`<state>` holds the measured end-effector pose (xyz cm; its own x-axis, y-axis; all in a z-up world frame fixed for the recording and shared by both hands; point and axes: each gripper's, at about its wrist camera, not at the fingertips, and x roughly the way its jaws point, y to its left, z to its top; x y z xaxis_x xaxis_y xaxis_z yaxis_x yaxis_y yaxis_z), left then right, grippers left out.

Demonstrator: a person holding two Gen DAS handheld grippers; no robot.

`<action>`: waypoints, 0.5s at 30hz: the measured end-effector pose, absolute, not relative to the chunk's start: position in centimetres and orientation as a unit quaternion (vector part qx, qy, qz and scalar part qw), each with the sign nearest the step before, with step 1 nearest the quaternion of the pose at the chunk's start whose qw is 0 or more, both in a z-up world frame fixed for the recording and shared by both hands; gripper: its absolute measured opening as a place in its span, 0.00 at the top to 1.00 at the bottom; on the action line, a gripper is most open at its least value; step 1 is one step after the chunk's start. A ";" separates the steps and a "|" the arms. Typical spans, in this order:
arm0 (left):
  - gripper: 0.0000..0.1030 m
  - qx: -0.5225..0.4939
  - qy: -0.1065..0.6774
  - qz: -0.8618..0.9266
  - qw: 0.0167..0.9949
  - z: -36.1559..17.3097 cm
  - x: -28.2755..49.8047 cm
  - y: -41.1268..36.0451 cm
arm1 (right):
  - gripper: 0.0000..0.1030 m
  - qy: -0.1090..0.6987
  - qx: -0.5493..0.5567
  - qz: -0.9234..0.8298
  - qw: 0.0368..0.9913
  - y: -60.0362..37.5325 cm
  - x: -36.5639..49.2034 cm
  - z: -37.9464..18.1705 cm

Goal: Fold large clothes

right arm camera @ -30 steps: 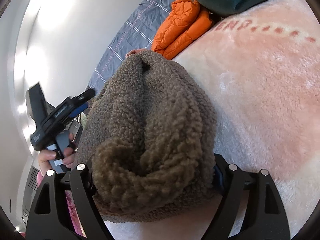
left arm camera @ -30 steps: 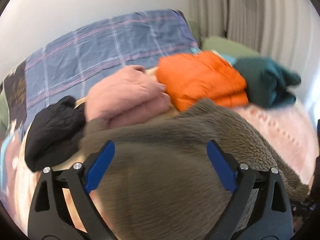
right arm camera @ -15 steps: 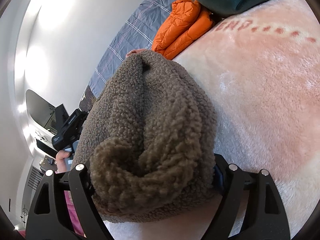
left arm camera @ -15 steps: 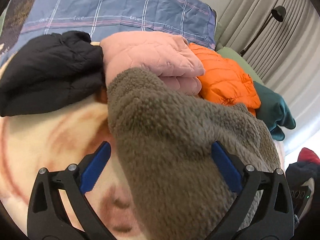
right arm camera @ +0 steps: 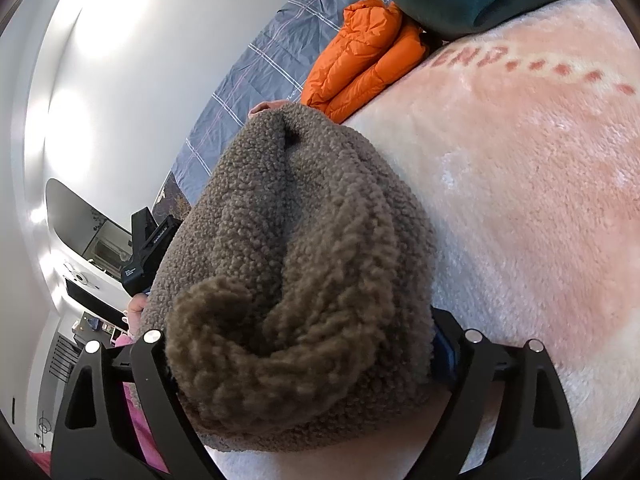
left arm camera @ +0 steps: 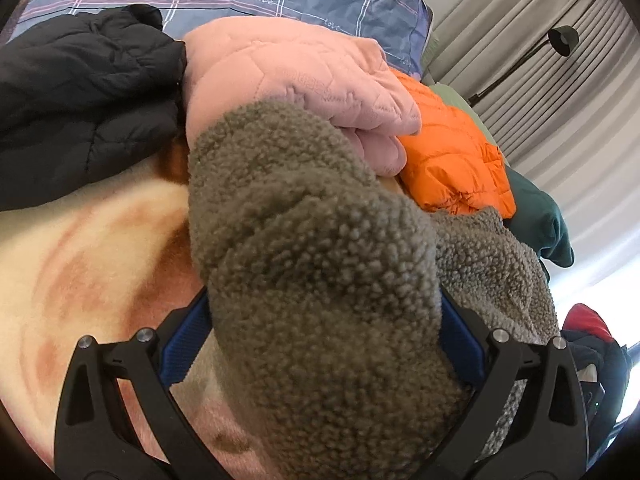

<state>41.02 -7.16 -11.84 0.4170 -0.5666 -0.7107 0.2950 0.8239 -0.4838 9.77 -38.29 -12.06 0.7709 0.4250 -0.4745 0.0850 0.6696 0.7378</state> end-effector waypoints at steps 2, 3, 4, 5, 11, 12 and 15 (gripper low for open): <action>0.02 -0.141 0.476 -0.263 0.827 -11.9 41.2 -7.3 | 0.13 0.324 0.395 0.099 0.854 -38.3 9.8 -12.1; 0.02 -0.138 0.475 -0.265 0.828 -11.9 41.3 -7.5 | 0.13 0.323 0.395 0.099 0.854 -38.3 9.8 -12.1; 0.02 -0.134 0.473 -0.267 0.829 -11.9 41.3 -7.6 | 0.13 0.323 0.394 0.100 0.854 -38.3 9.8 -12.1; 0.02 -0.131 0.470 -0.268 0.831 -11.9 41.3 -7.7 | 0.13 0.323 0.394 0.100 0.854 -38.3 9.8 -12.1; 0.14 -0.119 0.437 -0.275 0.848 -11.1 40.1 -7.3 | 0.33 0.298 0.355 0.110 0.879 -37.6 9.2 -10.6; 0.17 -0.116 0.431 -0.274 0.852 -10.9 39.9 -7.2 | 0.36 0.295 0.346 0.111 0.884 -37.4 9.2 -10.3; 0.31 -0.107 0.410 -0.272 0.864 -9.6 38.8 -7.3 | 0.42 0.282 0.337 0.117 0.891 -37.3 8.8 -9.4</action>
<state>38.79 -7.25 -9.63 0.5147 -0.5586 -0.6504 0.3828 0.8286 -0.4086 8.77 -37.32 -9.43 0.8138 0.3976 -0.4238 -0.0177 0.7459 0.6658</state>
